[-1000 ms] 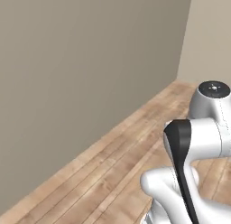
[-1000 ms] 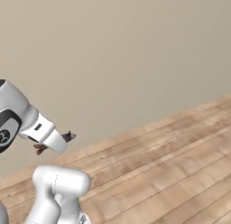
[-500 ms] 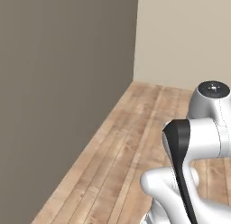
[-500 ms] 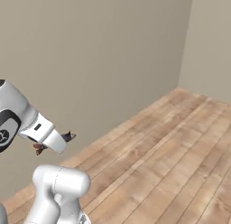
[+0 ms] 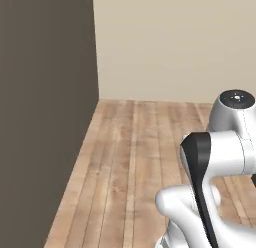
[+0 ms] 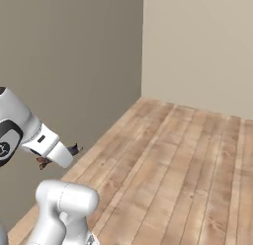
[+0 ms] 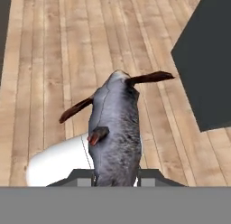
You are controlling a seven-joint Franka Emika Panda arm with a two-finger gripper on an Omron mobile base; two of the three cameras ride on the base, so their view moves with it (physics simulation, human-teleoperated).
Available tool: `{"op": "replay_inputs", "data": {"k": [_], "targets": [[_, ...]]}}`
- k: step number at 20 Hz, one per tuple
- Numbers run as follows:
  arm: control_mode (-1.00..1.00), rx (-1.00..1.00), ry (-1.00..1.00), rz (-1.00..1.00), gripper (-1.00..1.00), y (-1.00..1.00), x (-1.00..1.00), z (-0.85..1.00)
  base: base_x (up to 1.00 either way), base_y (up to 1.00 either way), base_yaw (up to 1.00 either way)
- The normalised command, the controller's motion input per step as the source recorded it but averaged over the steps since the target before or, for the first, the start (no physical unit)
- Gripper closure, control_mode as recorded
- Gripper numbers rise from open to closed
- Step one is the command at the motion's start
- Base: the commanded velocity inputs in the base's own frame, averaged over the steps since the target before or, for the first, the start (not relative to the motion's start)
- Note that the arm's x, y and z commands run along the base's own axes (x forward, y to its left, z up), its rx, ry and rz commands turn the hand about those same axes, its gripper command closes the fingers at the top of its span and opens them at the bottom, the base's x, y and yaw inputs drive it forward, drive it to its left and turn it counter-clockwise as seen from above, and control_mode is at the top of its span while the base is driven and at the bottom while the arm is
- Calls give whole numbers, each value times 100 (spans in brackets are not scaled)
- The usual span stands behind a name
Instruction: Take the fish from the fridge and place it on the digital scale on the counter by the fridge. Wait a few seconds for a reading, then move it to the plate on the dining counter.
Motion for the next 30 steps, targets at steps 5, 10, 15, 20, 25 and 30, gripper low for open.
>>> {"op": "replay_inputs", "data": {"k": [5, 10, 15, 20, 25, 30], "targets": [[100, 0, 0, 0, 100, 0, 0, 0, 100, 25, -49], [100, 0, 0, 0, 100, 0, 0, 0, 100, 29, -48], [100, 0, 0, 0, 100, 0, 0, 0, 100, 32, -47], [100, 0, 0, 0, 100, 0, 0, 0, 100, 33, -47], [100, 0, 0, 0, 100, 0, 0, 0, 100, 42, -46], [100, 0, 0, 0, 100, 0, 0, 0, 100, 49, -46]]}}
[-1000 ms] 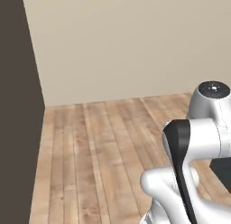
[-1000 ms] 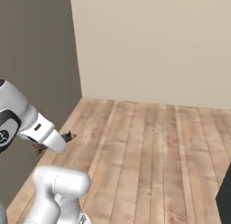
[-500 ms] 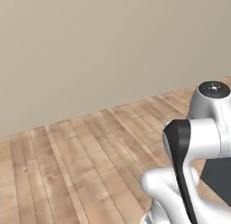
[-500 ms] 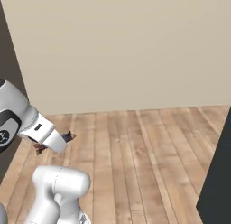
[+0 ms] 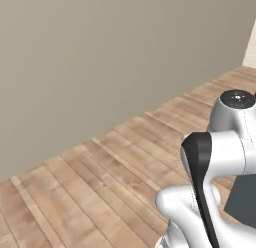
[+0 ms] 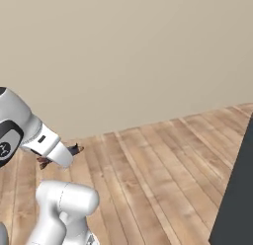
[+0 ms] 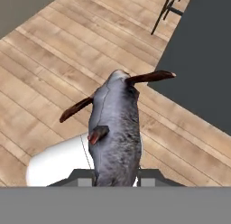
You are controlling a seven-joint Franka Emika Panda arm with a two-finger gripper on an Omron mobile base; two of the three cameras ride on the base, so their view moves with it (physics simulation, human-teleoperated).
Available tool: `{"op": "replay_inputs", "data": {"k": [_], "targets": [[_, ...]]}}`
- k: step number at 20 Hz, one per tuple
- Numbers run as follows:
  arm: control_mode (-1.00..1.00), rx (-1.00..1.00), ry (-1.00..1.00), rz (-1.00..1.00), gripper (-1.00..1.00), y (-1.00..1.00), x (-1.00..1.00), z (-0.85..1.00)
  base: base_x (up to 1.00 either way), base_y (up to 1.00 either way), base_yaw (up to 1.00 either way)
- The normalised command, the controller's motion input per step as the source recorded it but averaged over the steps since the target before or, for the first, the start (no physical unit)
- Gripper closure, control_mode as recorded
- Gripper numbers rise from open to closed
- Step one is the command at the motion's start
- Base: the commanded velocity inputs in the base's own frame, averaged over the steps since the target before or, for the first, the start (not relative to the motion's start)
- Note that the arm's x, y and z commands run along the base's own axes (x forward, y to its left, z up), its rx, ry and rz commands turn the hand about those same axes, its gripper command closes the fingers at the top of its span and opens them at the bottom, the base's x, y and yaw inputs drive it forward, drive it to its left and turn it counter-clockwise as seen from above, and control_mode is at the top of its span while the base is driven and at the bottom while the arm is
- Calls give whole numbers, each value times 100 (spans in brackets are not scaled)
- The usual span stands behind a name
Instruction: Take the fish from the fridge and place it on the digital scale on the counter by the fridge. Wait a few seconds for a reading, then move it to the plate on the dining counter.
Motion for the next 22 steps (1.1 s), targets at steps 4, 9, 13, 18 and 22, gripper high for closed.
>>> {"op": "replay_inputs", "data": {"k": [4, 9, 13, 18, 22], "targets": [[100, 0, 0, 0, 100, 0, 0, 0, 100, 52, -48], [100, 0, 0, 0, 100, 0, 0, 0, 100, 50, -48], [100, 0, 0, 0, 100, 0, 0, 0, 100, 44, -47], [100, 0, 0, 0, 100, 0, 0, 0, 100, 42, -47], [100, 0, 0, 0, 100, 0, 0, 0, 100, 41, -47]]}}
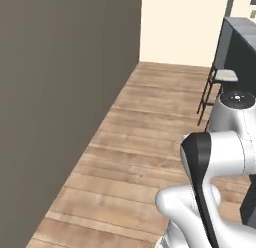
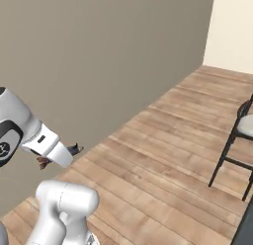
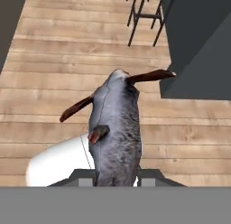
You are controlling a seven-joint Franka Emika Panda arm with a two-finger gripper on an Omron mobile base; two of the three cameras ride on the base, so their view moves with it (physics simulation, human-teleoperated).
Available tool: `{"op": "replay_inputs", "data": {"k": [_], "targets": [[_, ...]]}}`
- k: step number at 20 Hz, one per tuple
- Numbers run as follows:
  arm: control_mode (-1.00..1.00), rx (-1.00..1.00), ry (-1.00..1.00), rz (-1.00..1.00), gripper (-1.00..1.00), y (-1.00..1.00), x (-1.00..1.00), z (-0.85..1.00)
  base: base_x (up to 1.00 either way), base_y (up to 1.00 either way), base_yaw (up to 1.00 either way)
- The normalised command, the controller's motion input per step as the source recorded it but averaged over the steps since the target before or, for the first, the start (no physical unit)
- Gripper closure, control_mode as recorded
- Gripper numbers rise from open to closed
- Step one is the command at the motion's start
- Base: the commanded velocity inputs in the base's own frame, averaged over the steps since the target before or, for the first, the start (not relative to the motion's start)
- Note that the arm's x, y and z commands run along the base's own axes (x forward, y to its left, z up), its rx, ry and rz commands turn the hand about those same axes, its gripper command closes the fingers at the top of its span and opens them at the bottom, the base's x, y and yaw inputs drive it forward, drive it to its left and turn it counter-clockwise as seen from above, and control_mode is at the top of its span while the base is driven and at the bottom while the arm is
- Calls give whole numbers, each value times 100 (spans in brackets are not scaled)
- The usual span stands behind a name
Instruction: Take the fish from the fridge and place it on the digital scale on the counter by the fridge. Wait a few seconds for a reading, then move it to the plate on the dining counter.
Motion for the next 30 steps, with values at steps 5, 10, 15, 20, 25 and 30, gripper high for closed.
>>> {"op": "replay_inputs", "data": {"k": [5, 10, 15, 20, 25, 30], "targets": [[100, 0, 0, 0, 100, 0, 0, 0, 100, 43, -47], [100, 0, 0, 0, 100, 0, 0, 0, 100, 42, -47], [100, 0, 0, 0, 100, 0, 0, 0, 100, 40, -48], [100, 0, 0, 0, 100, 0, 0, 0, 100, 39, -48], [100, 0, 0, 0, 100, 0, 0, 0, 100, 36, -49], [100, 0, 0, 0, 100, 0, 0, 0, 90, 37, -50]]}}
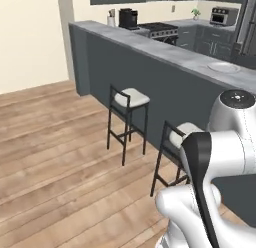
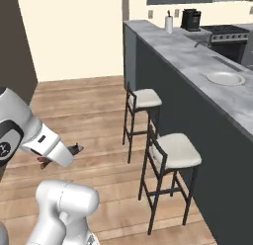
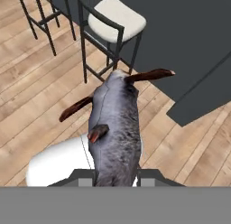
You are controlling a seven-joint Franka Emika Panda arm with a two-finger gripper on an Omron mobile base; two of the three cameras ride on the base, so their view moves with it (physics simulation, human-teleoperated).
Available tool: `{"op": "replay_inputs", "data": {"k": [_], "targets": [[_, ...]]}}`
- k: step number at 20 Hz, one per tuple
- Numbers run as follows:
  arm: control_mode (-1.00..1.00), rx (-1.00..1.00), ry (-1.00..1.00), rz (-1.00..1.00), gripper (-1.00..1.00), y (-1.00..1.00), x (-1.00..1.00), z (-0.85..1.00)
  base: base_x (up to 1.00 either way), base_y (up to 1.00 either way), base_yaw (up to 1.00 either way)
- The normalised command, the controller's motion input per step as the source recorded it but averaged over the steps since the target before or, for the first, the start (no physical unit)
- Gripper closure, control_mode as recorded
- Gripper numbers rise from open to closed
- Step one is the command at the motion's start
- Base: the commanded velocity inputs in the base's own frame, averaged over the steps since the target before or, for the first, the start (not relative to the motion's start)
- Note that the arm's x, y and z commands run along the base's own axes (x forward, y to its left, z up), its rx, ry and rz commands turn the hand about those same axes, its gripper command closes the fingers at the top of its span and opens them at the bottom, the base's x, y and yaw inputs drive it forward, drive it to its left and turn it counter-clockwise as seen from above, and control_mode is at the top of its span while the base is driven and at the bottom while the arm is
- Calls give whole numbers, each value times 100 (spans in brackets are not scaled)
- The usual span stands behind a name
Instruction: Take the fish from the fridge and place it on the digital scale on the counter by the fridge. Wait a few seconds for a reading, then move it to the plate on the dining counter.
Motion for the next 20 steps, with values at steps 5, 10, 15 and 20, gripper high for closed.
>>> {"op": "replay_inputs", "data": {"k": [5, 10, 15, 20], "targets": [[100, 0, 0, 0, 100, 0, 0, 0, 76, 44, -50], [100, 0, 0, 0, 100, 0, 0, 0, 59, 53, -51], [100, 0, 0, 0, 100, 0, 0, 0, 55, 51, -52], [100, 0, 0, 0, 100, 0, 0, 0, 52, 46, -54]]}}
